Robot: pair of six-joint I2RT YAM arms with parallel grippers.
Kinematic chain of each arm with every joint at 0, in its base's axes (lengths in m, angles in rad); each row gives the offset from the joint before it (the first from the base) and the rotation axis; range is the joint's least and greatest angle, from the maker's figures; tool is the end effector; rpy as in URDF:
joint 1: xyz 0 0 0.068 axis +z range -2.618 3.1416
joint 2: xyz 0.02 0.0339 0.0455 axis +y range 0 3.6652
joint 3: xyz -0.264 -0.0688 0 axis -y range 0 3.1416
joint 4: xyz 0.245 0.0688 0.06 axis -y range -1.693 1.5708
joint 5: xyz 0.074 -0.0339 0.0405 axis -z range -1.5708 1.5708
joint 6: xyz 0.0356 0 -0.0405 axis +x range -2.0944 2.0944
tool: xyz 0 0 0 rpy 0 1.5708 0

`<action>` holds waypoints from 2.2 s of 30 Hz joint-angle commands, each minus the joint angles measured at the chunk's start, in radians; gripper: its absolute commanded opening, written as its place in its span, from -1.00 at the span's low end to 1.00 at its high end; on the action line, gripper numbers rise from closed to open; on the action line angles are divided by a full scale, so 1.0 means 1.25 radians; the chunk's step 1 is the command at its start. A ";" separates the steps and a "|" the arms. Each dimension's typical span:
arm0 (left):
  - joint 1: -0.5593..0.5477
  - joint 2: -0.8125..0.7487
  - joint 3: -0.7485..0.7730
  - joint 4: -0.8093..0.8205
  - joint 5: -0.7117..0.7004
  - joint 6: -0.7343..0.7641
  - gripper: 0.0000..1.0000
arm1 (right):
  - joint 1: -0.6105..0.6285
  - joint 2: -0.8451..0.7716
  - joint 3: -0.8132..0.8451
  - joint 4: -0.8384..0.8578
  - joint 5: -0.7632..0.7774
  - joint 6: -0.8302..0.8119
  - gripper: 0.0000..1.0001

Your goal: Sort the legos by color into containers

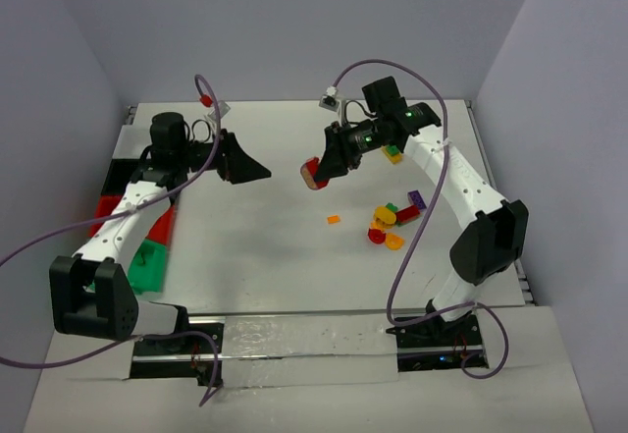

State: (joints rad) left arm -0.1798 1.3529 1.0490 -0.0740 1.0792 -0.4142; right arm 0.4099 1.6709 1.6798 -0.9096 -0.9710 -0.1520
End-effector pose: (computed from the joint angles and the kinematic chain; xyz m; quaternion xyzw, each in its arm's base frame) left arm 0.2886 -0.0844 0.3217 0.2036 0.7387 -0.5475 0.3364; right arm 0.3086 0.1661 0.3646 -0.3790 0.7600 0.4744 0.2317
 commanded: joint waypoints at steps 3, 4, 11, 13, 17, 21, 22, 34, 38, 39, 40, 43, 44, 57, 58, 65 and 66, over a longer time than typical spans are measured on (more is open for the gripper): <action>-0.050 -0.029 -0.034 0.246 0.106 -0.163 0.96 | 0.043 0.020 0.049 0.022 -0.113 0.012 -1.00; -0.060 -0.031 -0.035 0.245 0.102 -0.162 0.94 | 0.049 0.021 0.049 0.022 -0.116 0.011 -1.00; -0.099 -0.034 -0.054 0.283 0.109 -0.173 0.83 | 0.063 0.031 0.058 0.016 -0.128 0.014 -1.00; -0.111 -0.032 -0.050 0.256 0.101 -0.142 0.81 | 0.066 0.033 0.064 0.009 -0.137 0.006 -1.00; -0.130 -0.028 -0.042 0.244 0.097 -0.133 0.80 | 0.078 0.033 0.070 -0.008 -0.141 -0.008 -1.00; -0.144 -0.019 -0.033 0.257 0.111 -0.138 0.68 | 0.086 0.040 0.081 -0.023 -0.146 -0.018 -1.00; -0.147 -0.017 -0.034 0.261 0.114 -0.140 0.65 | 0.087 0.042 0.084 -0.026 -0.148 -0.020 -1.00; -0.162 -0.028 -0.047 0.234 0.131 -0.103 -0.45 | 0.093 0.050 0.088 -0.047 -0.146 -0.035 -1.00; -0.142 -0.038 -0.029 0.100 0.111 -0.009 -1.00 | 0.077 0.036 0.083 -0.053 -0.133 -0.043 -1.00; -0.126 -0.040 -0.026 0.068 0.110 0.013 -1.00 | 0.072 0.032 0.081 -0.053 -0.132 -0.044 -1.00; -0.115 -0.044 -0.027 0.036 0.109 0.034 -1.00 | 0.067 0.029 0.080 -0.054 -0.131 -0.045 -1.00; -0.001 -0.070 -0.065 -0.037 0.136 0.086 -1.00 | 0.027 0.014 0.081 -0.059 -0.136 -0.050 -1.00; 0.045 -0.078 -0.078 -0.055 0.155 0.104 -1.00 | 0.013 0.008 0.082 -0.059 -0.139 -0.050 -1.00; 0.349 0.123 0.264 -0.298 -0.563 0.384 -1.00 | -0.020 0.002 0.077 0.008 0.141 0.029 -1.00; 0.349 0.161 0.299 -0.290 -0.627 0.386 -1.00 | -0.020 0.008 0.079 0.013 0.173 0.038 -1.00; 0.360 0.354 0.502 -0.298 -0.814 0.401 -1.00 | -0.014 0.020 0.075 0.011 0.267 0.041 -1.00; 0.361 0.380 0.515 -0.292 -0.824 0.403 -1.00 | -0.013 0.019 0.067 0.017 0.266 0.041 -1.00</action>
State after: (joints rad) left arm 0.2605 1.7414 1.6049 -0.4582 0.2370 0.0662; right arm 0.3840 1.7111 1.7535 -0.9324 -0.7062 -0.1177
